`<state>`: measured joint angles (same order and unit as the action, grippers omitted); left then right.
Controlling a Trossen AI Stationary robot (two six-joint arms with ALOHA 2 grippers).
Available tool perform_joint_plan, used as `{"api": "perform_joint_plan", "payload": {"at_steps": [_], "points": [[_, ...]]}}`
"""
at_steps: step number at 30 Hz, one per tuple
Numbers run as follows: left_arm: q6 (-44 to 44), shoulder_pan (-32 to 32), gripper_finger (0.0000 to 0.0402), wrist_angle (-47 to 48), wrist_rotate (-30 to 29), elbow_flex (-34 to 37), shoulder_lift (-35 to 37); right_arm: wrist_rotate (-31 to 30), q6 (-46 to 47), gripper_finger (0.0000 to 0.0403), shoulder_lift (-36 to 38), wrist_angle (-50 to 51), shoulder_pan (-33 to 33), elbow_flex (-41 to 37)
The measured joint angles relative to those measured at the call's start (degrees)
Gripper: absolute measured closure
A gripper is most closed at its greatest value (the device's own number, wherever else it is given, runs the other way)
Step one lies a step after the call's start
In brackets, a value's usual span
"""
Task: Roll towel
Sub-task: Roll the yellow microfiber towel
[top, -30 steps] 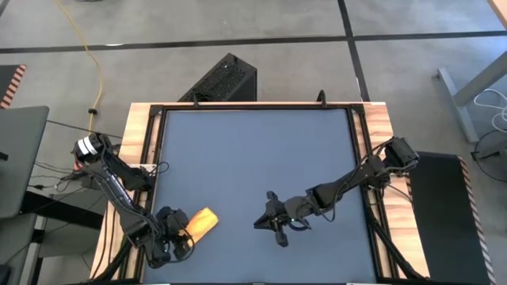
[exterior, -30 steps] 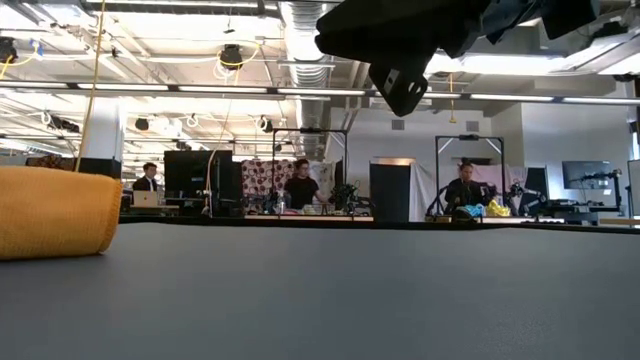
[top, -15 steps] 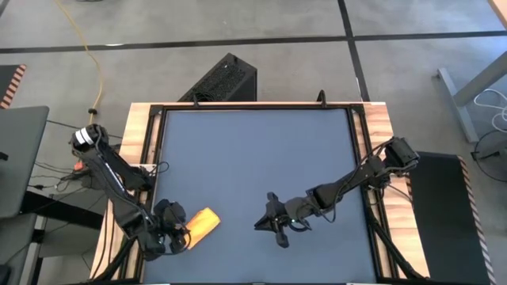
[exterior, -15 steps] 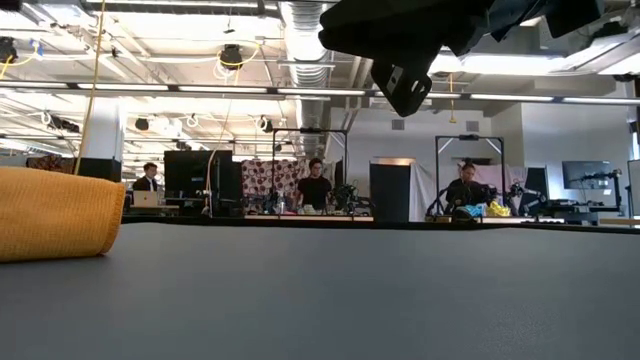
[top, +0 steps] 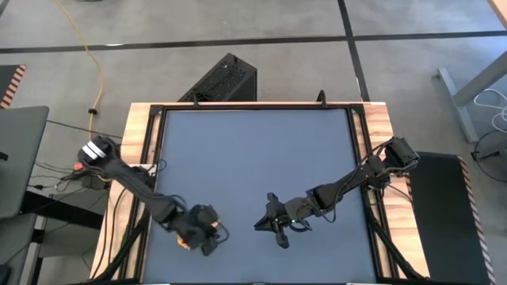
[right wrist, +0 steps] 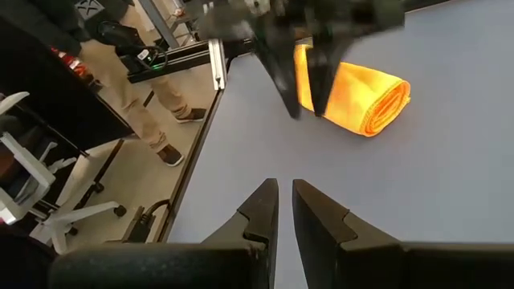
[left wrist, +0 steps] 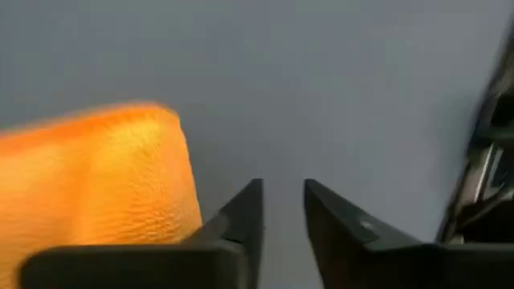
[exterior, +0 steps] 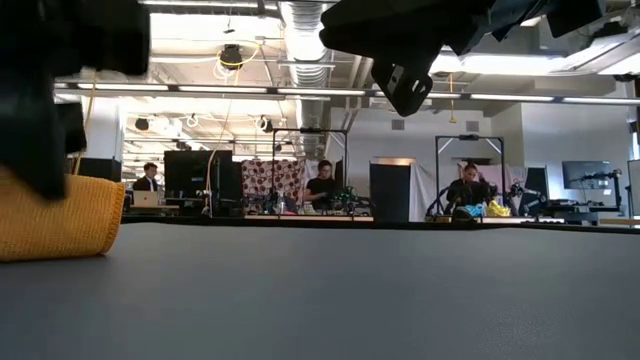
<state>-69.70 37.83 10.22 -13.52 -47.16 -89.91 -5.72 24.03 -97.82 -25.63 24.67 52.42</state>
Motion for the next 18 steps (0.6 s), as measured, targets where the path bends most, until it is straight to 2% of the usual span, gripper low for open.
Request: {"api": "perform_joint_plan", "payload": {"at_steps": [3,5,13,18], "points": [[2.5,-2.3,0.0375,0.0,7.1,-1.4,-3.1,0.0,0.1,0.0335,0.0,0.2,0.2,0.0],[3.6,-3.4,0.0393,0.9,8.4,-2.4,-3.8,0.0,0.3,0.0335,0.0,0.6,0.4,0.0],[5.8,-6.2,0.0401,18.8,7.0,-6.7,-1.8,0.0,2.6,0.0335,0.0,4.1,0.4,0.0],[8.2,-6.5,0.0401,20.3,10.7,-6.7,-1.9,0.0,2.6,0.0335,0.0,4.3,0.4,0.0]]}}
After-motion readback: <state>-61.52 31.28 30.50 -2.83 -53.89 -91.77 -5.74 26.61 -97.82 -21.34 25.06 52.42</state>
